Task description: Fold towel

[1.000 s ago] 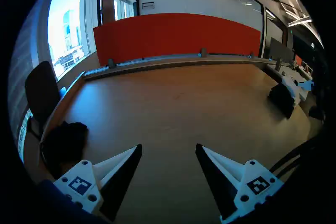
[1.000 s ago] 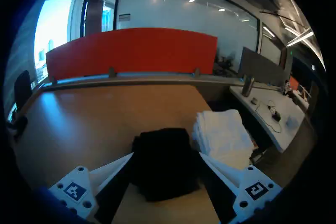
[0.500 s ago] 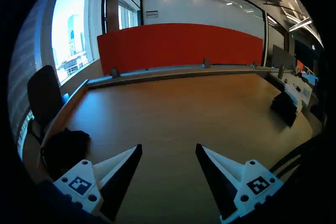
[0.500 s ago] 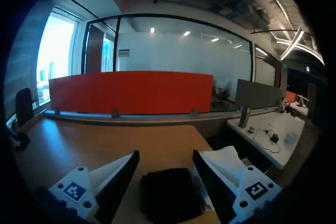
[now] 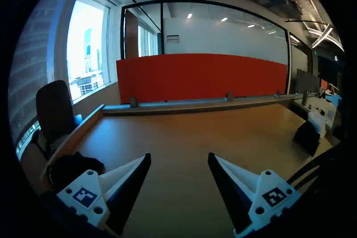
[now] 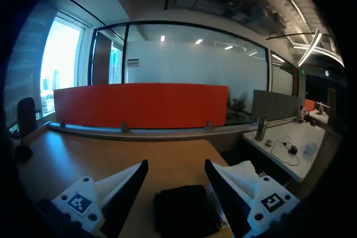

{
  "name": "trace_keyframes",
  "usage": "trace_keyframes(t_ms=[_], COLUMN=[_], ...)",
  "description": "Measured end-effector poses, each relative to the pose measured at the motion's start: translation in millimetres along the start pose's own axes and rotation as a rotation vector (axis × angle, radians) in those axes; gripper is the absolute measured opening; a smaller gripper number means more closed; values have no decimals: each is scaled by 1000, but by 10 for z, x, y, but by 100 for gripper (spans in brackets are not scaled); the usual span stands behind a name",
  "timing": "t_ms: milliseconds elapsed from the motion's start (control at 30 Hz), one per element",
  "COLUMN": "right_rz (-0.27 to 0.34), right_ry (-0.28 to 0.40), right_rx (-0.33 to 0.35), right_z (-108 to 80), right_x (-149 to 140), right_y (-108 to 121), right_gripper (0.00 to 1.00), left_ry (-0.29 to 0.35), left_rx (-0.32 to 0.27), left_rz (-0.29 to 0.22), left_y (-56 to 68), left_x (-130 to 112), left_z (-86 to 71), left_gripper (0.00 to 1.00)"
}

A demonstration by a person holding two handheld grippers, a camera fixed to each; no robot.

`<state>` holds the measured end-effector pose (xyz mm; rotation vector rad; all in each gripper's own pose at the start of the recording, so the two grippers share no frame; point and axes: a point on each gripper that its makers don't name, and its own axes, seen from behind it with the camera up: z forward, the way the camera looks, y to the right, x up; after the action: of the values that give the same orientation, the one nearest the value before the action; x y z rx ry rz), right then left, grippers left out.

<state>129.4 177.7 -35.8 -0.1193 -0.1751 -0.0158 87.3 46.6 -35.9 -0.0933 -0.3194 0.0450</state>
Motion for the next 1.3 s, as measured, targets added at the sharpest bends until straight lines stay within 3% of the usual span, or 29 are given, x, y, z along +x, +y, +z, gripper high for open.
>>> trace_keyframes(t_ms=[200,500,1300], right_rz=[-8,-11,-14], right_ry=[9,44,93], right_rx=[16,48,142], right_z=[19,61,104], right_x=[77,259,584], right_y=[-90,-328,-1467], right_gripper=[98,99,99], left_ry=[65,101,155], left_rx=[19,29,7], left_rz=[-1,-24,-36], left_y=[-80,-147,-214], left_x=[264,424,665], left_z=[13,7,6], left_gripper=[94,94,94])
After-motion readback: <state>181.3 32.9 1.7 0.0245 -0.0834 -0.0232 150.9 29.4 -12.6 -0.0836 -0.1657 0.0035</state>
